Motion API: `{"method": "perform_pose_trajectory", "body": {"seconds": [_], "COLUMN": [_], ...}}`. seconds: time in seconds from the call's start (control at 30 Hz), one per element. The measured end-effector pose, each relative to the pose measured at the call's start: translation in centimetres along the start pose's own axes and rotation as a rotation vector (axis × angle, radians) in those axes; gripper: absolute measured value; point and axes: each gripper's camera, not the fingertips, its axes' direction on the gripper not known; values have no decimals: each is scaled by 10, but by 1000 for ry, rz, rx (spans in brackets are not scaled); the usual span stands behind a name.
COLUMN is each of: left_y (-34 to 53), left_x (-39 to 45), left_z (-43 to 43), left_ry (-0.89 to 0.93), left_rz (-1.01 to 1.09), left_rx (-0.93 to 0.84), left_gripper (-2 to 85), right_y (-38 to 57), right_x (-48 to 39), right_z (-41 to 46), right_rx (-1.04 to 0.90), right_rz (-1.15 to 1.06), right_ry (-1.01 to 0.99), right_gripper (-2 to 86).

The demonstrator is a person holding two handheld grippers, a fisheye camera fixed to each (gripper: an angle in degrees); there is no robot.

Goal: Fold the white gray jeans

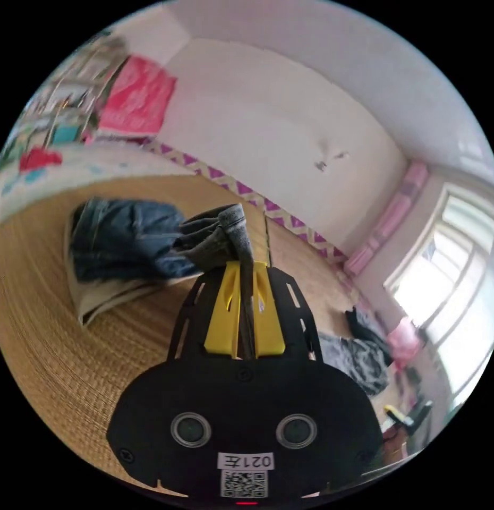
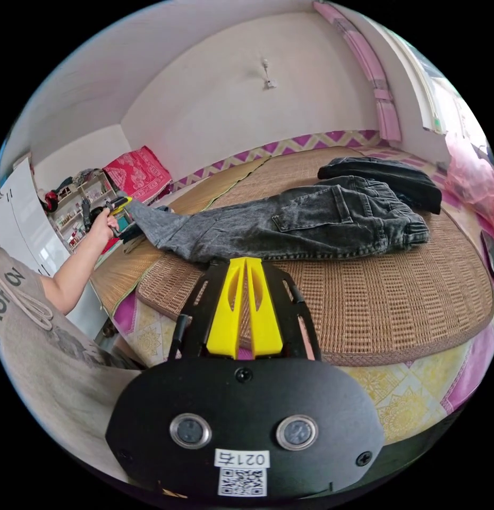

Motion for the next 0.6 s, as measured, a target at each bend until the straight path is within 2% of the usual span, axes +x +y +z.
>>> {"method": "perform_pose_trajectory", "body": {"seconds": [0.1,0.17,0.23,0.33,0.4,0.6], "left_y": [-16,-6,29,95,127,99], "left_x": [151,232,334,426,450,485], "left_z": [7,20,51,108,138,118], "left_ry": [-91,-71,-59,-91,-118,-104], "left_rz": [289,434,657,912,972,947], "left_rx": [-30,-51,-123,-293,-398,-310], "left_gripper": [22,25,31,34,30,-4], "right_y": [12,21,29,39,41,47], "right_x": [10,18,26,37,39,53], "right_z": [-9,-16,-22,-35,-41,-54], "right_rx": [25,37,45,72,59,43], "right_rz": [13,25,41,58,42,62], "right_ry": [3,-3,-12,-48,-39,-46], "right_gripper": [-10,-10,-10,-10,-10,-9]}}
